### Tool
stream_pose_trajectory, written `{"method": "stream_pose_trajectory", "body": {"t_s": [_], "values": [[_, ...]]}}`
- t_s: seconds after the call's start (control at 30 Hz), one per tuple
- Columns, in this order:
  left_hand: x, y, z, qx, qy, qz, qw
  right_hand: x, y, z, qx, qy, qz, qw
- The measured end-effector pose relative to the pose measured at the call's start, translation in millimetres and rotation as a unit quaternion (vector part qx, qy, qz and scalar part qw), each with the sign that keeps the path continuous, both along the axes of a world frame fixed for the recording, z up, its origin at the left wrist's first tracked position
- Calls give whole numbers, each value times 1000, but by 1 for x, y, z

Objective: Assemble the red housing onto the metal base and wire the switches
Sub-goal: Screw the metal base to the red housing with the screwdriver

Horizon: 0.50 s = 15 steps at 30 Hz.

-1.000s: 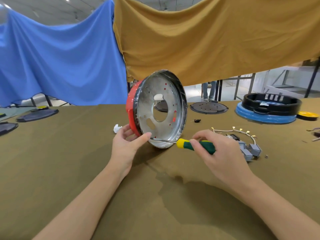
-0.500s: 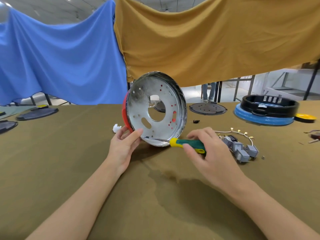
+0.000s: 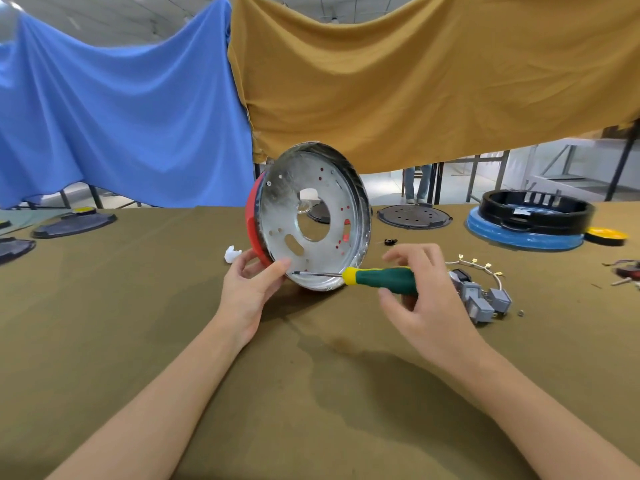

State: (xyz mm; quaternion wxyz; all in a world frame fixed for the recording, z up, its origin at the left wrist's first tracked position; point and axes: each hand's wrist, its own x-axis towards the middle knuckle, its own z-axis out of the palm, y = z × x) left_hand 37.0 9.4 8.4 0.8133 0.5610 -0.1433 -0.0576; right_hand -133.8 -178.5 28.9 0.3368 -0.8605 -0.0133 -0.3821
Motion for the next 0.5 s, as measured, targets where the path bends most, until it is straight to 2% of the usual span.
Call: {"method": "stream_pose_trajectory", "body": {"t_s": [0.07,0.13,0.2,0.27,0.4,0.5], "values": [[0,2,1,-23,19,-3,1000,1,3,0,-40,-39,-1,998],[0,3,2,-41,31,-5,999,2,7,1,-90,-70,-71,991],[0,3,2,-41,30,-8,999,3,10,1,-129,-30,-158,979],[-1,2,1,-31,19,-14,999,4,13,-1,-137,7,-185,973],[0,0,1,-33,18,-12,999,5,6,-5,-32,0,-59,998],[2,0,0,-41,25,-7,999,5,1,-5,-12,-10,-4,1000]]}}
